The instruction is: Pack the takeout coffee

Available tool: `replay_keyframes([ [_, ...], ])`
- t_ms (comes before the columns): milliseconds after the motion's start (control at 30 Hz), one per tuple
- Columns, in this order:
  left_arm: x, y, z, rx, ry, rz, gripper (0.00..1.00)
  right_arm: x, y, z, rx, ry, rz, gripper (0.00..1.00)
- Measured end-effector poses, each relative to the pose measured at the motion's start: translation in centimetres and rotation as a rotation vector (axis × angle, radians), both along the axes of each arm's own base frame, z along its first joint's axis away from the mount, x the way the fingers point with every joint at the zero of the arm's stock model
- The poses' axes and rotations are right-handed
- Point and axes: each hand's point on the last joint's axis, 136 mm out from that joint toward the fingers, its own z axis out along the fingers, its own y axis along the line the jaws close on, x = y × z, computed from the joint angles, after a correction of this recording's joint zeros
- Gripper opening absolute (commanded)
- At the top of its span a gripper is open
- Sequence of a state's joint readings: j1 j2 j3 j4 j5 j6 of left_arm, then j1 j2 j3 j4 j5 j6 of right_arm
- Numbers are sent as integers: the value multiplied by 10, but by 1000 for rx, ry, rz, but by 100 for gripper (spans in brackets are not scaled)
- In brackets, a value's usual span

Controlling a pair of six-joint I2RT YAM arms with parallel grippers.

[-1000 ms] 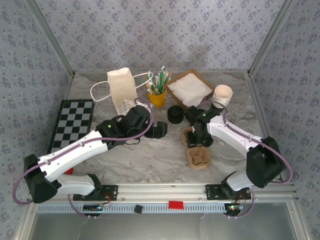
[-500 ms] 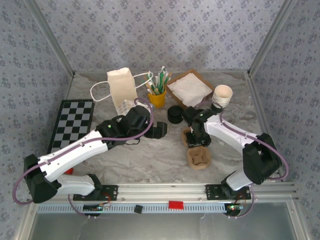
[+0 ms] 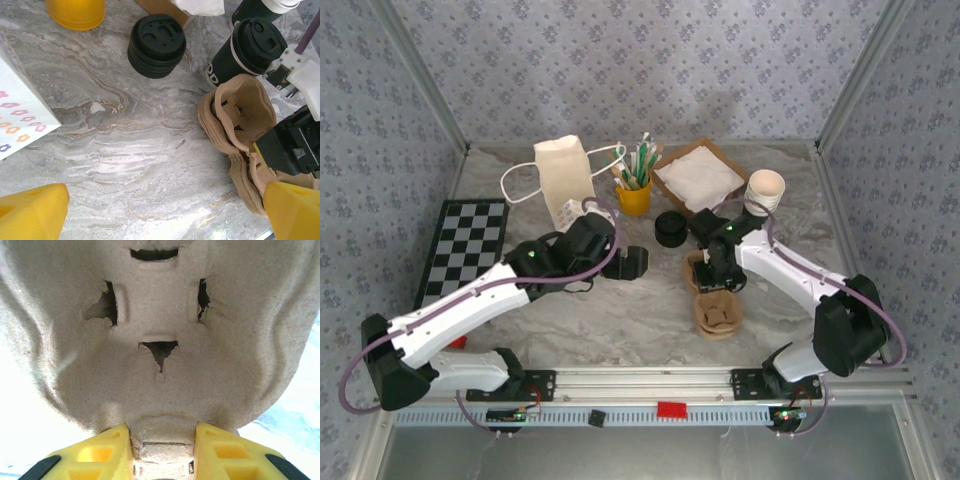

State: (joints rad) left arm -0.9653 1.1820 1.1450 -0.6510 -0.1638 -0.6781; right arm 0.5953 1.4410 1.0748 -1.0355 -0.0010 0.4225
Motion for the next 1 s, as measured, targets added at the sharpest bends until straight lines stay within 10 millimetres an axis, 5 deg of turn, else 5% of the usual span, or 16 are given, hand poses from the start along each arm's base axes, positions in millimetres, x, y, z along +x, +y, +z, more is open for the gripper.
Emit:
replay_keyframes([
  [267,-2,21,46,-55,-7,105,99,11,0,27,51,-44,-14,30],
  [467,-7,40,77,-84,21,173,99,1,0,37,83,-20,-16,31],
  [800,21,157,143,-94,-83,471,83,5,-1,66,125,-79,-27,31],
  [900,36,170,153,-74,-72,499,77,11,3,77,144,-109,-27,32],
  [1000,56,175,142,-42,-17,513,75,12,3,84,148,-117,-26,31],
])
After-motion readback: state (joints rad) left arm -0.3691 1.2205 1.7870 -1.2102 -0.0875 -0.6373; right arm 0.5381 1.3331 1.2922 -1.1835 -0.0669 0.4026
